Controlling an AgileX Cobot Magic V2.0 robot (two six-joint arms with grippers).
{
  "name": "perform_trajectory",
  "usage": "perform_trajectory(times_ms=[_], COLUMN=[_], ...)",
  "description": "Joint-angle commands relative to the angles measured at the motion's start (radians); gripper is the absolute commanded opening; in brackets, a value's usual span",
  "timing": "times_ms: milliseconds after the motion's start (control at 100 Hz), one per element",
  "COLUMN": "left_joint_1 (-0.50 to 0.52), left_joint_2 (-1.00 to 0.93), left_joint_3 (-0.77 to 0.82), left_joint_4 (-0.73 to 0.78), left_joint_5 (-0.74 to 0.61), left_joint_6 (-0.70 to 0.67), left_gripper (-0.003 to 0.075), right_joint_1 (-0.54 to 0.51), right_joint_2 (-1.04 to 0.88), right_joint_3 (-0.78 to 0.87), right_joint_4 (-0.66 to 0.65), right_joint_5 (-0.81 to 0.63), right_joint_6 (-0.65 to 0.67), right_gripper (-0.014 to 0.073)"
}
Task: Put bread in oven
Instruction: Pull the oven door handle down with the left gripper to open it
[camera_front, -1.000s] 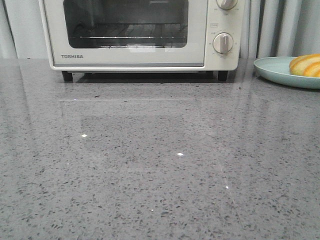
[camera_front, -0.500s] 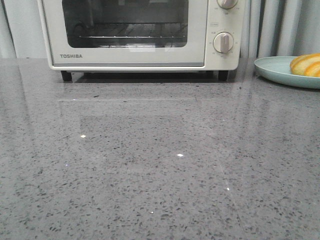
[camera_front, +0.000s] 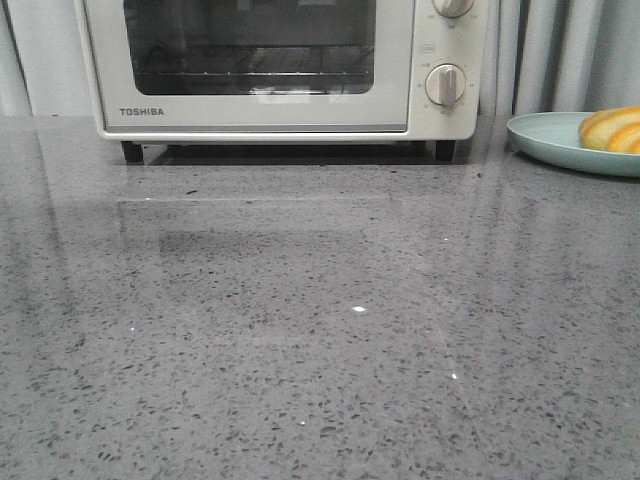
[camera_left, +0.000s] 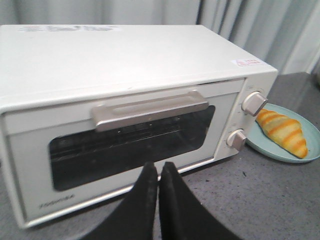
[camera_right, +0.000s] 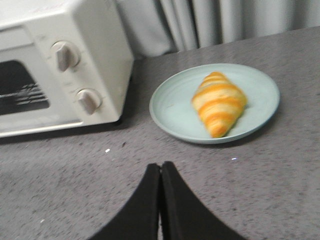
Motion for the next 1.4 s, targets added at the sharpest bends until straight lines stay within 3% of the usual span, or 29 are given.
perform_trajectory(times_ms=[0, 300, 770, 950, 1090, 1390], left_joint_1=[-0.024, -0.024, -0.014, -0.004, -0.004, -0.008], left_joint_2=[0.106, 0.346, 0.427, 0.438, 0.400, 0.231], left_joint_3=[-0.154, -0.382, -0.394, -0.391, -0.339, -0.040], left_joint_4=[-0.009, -0.016, -0.008, 0.013, 0.041, 0.009], left_joint_5=[-0.005, -0.027, -0.081, 0.030, 0.068, 0.069], left_joint_6=[0.027, 0.029, 0.029, 0.029, 0.029, 0.020], left_gripper=[-0.0021, -0.0021, -0.0021, -0.0022, -0.0022, -0.0022], right_joint_1=[0.044, 0.069, 0.069, 0.069, 0.069, 0.069], right_joint_2=[0.009, 0.009, 0.009, 0.009, 0.007, 0.002], right_joint_3=[-0.040, -0.040, -0.040, -0.040, -0.040, -0.040], right_joint_4=[-0.014, -0.042, -0.042, -0.042, -0.033, -0.029], right_joint_5=[-0.072, -0.074, -0.076, -0.076, -0.076, -0.103], right_joint_6=[-0.010, -0.010, -0.010, -0.010, -0.010, -0.010], right_gripper=[-0.0054, -0.0054, -0.0054, -0.0054, -0.0054, -0.0054])
